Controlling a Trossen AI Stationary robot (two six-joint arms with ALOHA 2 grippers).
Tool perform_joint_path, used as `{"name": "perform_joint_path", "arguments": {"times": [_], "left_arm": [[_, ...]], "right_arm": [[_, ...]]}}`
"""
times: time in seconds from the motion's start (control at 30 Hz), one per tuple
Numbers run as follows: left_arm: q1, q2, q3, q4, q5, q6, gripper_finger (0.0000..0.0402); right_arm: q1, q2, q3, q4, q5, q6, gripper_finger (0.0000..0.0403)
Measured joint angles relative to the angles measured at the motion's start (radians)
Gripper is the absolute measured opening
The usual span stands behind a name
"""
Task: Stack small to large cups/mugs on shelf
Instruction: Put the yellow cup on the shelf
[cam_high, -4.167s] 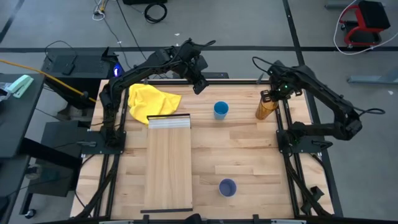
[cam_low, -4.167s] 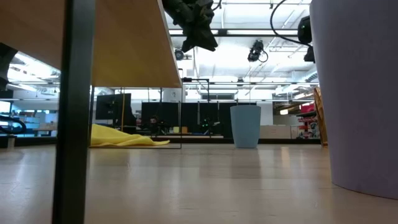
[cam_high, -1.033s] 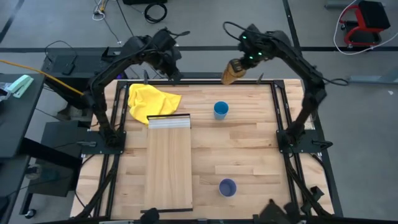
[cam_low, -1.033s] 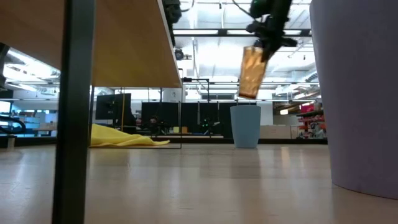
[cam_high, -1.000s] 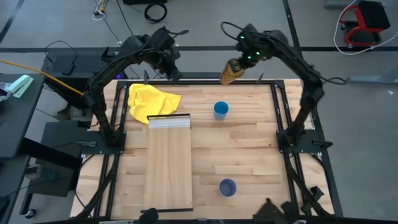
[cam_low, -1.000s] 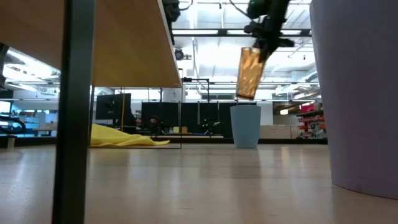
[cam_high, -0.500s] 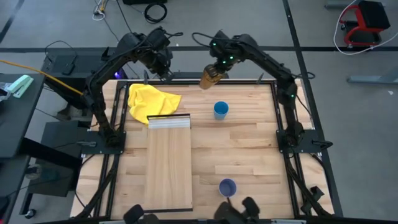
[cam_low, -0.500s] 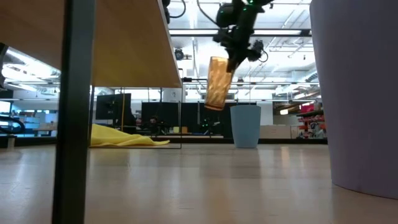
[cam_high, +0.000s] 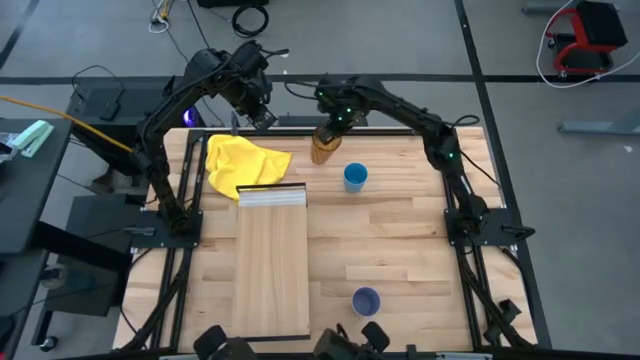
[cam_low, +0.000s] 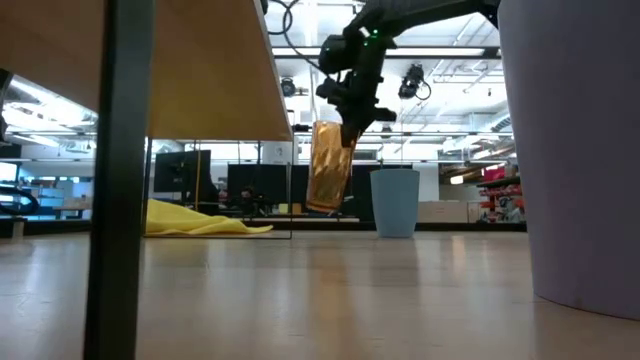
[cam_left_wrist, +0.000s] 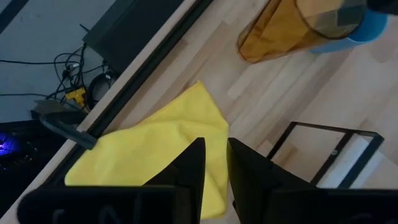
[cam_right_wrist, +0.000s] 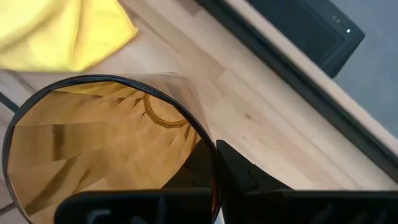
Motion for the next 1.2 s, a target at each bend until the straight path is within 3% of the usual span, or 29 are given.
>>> {"name": "perform_joint_path", "arguments": {"times": [1.2], "left_arm": [[0.006, 0.000, 0.000, 0.077, 0.002, -0.001, 0.0076]], "right_arm": [[0.007, 0.055, -0.040, -0.013, -0.015, -0.034, 0.0009]]}}
